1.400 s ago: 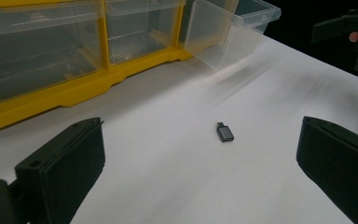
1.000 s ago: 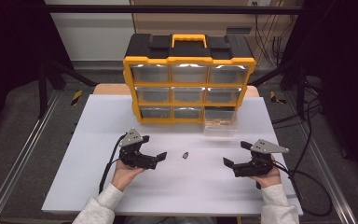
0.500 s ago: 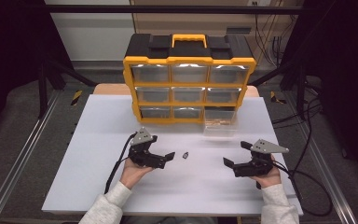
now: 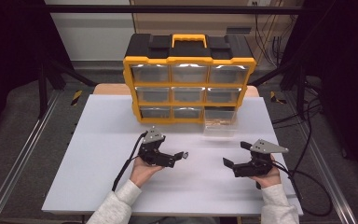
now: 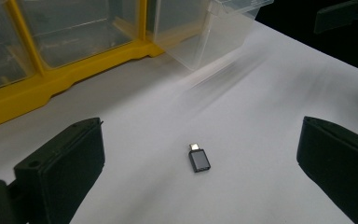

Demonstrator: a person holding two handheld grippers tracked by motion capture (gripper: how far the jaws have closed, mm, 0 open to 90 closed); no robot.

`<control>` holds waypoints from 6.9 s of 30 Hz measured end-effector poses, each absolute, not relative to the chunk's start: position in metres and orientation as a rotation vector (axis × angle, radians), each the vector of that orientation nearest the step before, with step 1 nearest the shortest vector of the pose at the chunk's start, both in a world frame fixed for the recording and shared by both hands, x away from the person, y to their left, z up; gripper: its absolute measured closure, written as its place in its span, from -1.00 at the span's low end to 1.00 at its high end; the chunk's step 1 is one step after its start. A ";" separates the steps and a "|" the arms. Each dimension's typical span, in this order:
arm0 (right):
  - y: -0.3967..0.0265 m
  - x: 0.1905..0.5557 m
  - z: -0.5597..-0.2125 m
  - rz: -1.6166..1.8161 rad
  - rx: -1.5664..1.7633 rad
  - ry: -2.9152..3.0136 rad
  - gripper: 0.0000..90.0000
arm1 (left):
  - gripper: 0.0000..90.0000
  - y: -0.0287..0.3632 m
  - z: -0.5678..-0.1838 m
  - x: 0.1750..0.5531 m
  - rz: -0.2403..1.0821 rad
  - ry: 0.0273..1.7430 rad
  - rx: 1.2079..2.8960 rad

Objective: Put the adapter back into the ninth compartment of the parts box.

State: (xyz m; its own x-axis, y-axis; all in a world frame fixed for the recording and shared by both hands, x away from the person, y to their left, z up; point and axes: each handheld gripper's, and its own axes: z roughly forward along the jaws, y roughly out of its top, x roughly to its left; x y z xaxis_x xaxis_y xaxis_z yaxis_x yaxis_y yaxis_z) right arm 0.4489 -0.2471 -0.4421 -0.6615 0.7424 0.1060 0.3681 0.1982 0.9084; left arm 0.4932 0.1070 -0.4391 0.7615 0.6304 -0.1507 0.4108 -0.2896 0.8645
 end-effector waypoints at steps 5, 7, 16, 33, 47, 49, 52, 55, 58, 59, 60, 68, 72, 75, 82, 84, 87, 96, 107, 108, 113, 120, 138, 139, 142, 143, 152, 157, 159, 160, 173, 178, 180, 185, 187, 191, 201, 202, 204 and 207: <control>-0.247 0.449 -0.442 1.452 1.040 2.125 -0.98 | -0.99 0.100 -0.442 0.494 0.257 0.788 1.937; -0.247 0.449 -0.442 1.452 1.041 2.125 -0.98 | -0.99 0.096 -0.443 0.495 0.256 0.789 1.946; -0.247 0.449 -0.442 1.452 1.042 2.126 -0.98 | -0.96 0.087 -0.452 0.498 0.256 0.810 1.982; -0.247 0.449 -0.442 1.454 1.051 2.127 -0.98 | -0.81 0.072 -0.464 0.505 0.249 0.841 2.057; -0.248 0.449 -0.442 1.458 1.054 2.126 -0.98 | -0.44 0.066 -0.470 0.505 0.273 0.890 2.109; -0.248 0.449 -0.442 1.457 1.055 2.126 -0.98 | -0.38 0.066 -0.470 0.505 0.268 0.889 2.109; -0.248 0.449 -0.442 1.458 1.056 2.124 -0.98 | -0.29 0.065 -0.471 0.505 0.260 0.892 2.110; -0.248 0.449 -0.442 1.457 1.056 2.124 -0.98 | -0.21 0.064 -0.472 0.505 0.254 0.888 2.120; -0.248 0.449 -0.442 1.455 1.058 2.125 -0.98 | -0.12 0.063 -0.473 0.504 0.252 0.887 2.125; -0.248 0.450 -0.442 1.454 1.058 2.125 -0.98 | -0.09 0.062 -0.473 0.504 0.249 0.885 2.127; -0.248 0.450 -0.442 1.455 1.059 2.125 -0.98 | -0.06 0.062 -0.473 0.504 0.247 0.885 2.128; -0.248 0.450 -0.442 1.456 1.059 2.124 -0.98 | 0.17 0.059 -0.476 0.504 0.249 0.900 2.146; -0.248 0.450 -0.442 1.456 1.062 2.123 -0.98 | 0.27 0.058 -0.477 0.504 0.252 0.902 2.151; -0.248 0.450 -0.442 1.456 1.061 2.124 -0.98 | 0.33 0.057 -0.478 0.504 0.259 0.905 2.152; -0.249 0.450 -0.441 1.455 1.064 2.123 -0.98 | 0.48 0.055 -0.478 0.504 0.263 0.923 2.144; -0.249 0.450 -0.441 1.457 1.064 2.122 -0.98 | 0.53 0.055 -0.478 0.504 0.264 0.927 2.144; -0.249 0.450 -0.441 1.456 1.065 2.124 -0.98 | 0.57 0.054 -0.478 0.504 0.268 0.932 2.147; -0.248 0.450 -0.442 1.456 1.065 2.126 -0.98 | 0.66 0.054 -0.477 0.504 0.280 0.939 2.158; -0.248 0.450 -0.442 1.456 1.066 2.126 -0.98 | 0.67 0.055 -0.476 0.504 0.269 0.945 2.159; -0.248 0.450 -0.442 1.455 1.065 2.126 -0.98 | 0.67 0.056 -0.476 0.505 0.274 0.942 2.162; -0.248 0.450 -0.442 1.457 1.067 2.127 -0.98 | 0.68 0.058 -0.472 0.504 0.270 0.934 2.149; -0.248 0.450 -0.442 1.458 1.063 2.129 -0.98 | 0.68 0.059 -0.467 0.503 0.265 0.921 2.132; -0.248 0.449 -0.442 1.457 1.064 2.129 -0.99 | 0.68 0.059 -0.444 0.496 0.263 0.864 2.108; -0.248 0.449 -0.442 1.457 1.063 2.130 -0.99 | 0.68 0.059 -0.442 0.496 0.260 0.864 2.104; -0.248 0.449 -0.442 1.458 1.063 2.130 -0.99 | 0.68 0.058 -0.438 0.495 0.265 0.851 2.098; -0.248 0.449 -0.442 1.459 1.063 2.129 -0.99 | 0.68 0.058 -0.436 0.494 0.263 0.849 2.095; -0.248 0.449 -0.441 1.463 1.064 2.125 -0.99 | 0.68 0.056 -0.422 0.492 0.274 0.823 2.083; -0.248 0.449 -0.441 1.462 1.063 2.127 -0.99 | 0.68 0.056 -0.418 0.493 0.273 0.816 2.077; -0.248 0.449 -0.441 1.462 1.063 2.127 -0.99 | 0.68 0.056 -0.417 0.494 0.271 0.816 2.075; -0.248 0.449 -0.441 1.463 1.063 2.127 -0.99 | 0.68 0.056 -0.416 0.494 0.271 0.813 2.076; -0.249 0.449 -0.441 1.459 1.061 2.129 -0.99 | 0.68 0.053 -0.401 0.499 0.291 0.784 2.069; -0.249 0.449 -0.441 1.462 1.063 2.127 -0.99 | 0.68 0.051 -0.395 0.500 0.296 0.772 2.069; -0.249 0.449 -0.441 1.462 1.063 2.125 -0.99 | 0.68 0.050 -0.394 0.501 0.295 0.771 2.065; -0.249 0.449 -0.441 1.461 1.063 2.125 -0.99 | 0.68 0.047 -0.390 0.501 0.297 0.761 2.063; -0.249 0.449 -0.440 1.463 1.062 2.126 -0.99 | 0.68 0.046 -0.388 0.502 0.300 0.758 2.060; -0.249 0.449 -0.440 1.463 1.063 2.124 -0.99 | 0.68 0.044 -0.384 0.504 0.301 0.755 2.054; -0.249 0.449 -0.440 1.463 1.064 2.124 -0.99 | 0.68 0.039 -0.375 0.507 0.316 0.736 2.053; -0.249 0.449 -0.440 1.463 1.063 2.124 -0.99 | 0.68 0.038 -0.374 0.507 0.319 0.735 2.053; -0.249 0.449 -0.440 1.463 1.065 2.124 -0.99 | 0.68 0.037 -0.372 0.509 0.322 0.734 2.051; -0.250 0.449 -0.440 1.465 1.063 2.123 -0.99 | 0.68 0.035 -0.369 0.510 0.320 0.732 2.046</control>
State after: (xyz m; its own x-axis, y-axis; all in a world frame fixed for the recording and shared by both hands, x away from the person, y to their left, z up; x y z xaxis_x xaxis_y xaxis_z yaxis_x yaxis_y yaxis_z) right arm 0.4488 -0.2496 -0.4399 -0.6573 0.7431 0.1255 0.3809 0.1839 0.9062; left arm 0.5102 0.0354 -0.3694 0.7901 0.6104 -0.0550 0.3742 -0.4094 0.8321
